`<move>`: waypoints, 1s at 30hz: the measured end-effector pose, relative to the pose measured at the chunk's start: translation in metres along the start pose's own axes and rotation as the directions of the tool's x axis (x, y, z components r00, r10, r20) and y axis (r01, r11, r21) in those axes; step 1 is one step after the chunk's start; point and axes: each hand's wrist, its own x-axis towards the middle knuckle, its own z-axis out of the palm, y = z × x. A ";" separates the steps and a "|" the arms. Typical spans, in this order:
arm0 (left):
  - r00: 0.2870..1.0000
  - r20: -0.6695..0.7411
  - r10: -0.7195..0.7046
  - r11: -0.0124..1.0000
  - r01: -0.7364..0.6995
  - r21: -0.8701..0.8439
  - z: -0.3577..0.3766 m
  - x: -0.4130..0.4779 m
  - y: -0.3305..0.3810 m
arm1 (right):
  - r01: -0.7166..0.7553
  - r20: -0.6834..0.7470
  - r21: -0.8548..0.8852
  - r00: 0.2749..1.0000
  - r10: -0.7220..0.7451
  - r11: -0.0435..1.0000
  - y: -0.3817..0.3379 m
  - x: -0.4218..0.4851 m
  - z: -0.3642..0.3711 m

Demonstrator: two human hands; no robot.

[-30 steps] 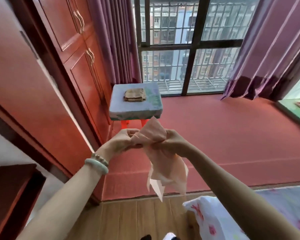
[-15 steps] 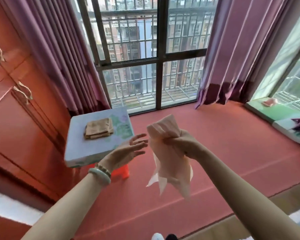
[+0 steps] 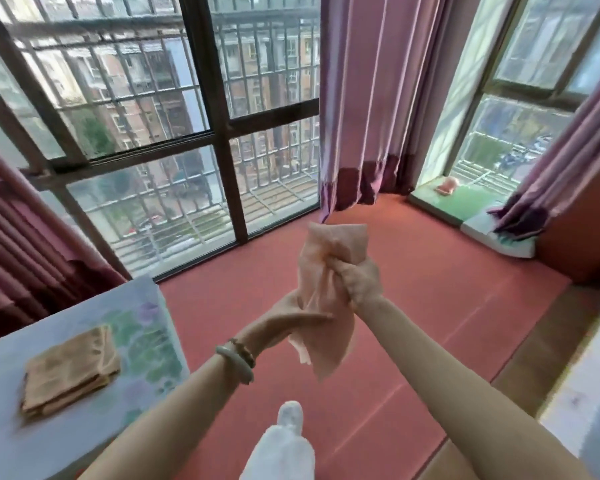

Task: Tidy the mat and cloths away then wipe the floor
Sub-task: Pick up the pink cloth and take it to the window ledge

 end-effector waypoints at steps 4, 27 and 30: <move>0.991 0.134 -0.019 1.000 0.019 -0.001 -0.037 0.097 0.015 | -0.066 -0.019 0.075 0.998 0.068 0.995 -0.012 0.090 -0.001; 0.898 0.415 -0.143 0.984 0.085 0.156 -0.083 0.624 0.153 | -0.091 -0.104 0.280 0.987 0.125 0.956 -0.127 0.569 -0.107; 0.906 0.397 -0.146 0.982 0.084 0.169 -0.075 0.697 0.174 | -0.096 -0.109 0.290 0.985 0.133 0.952 -0.150 0.641 -0.129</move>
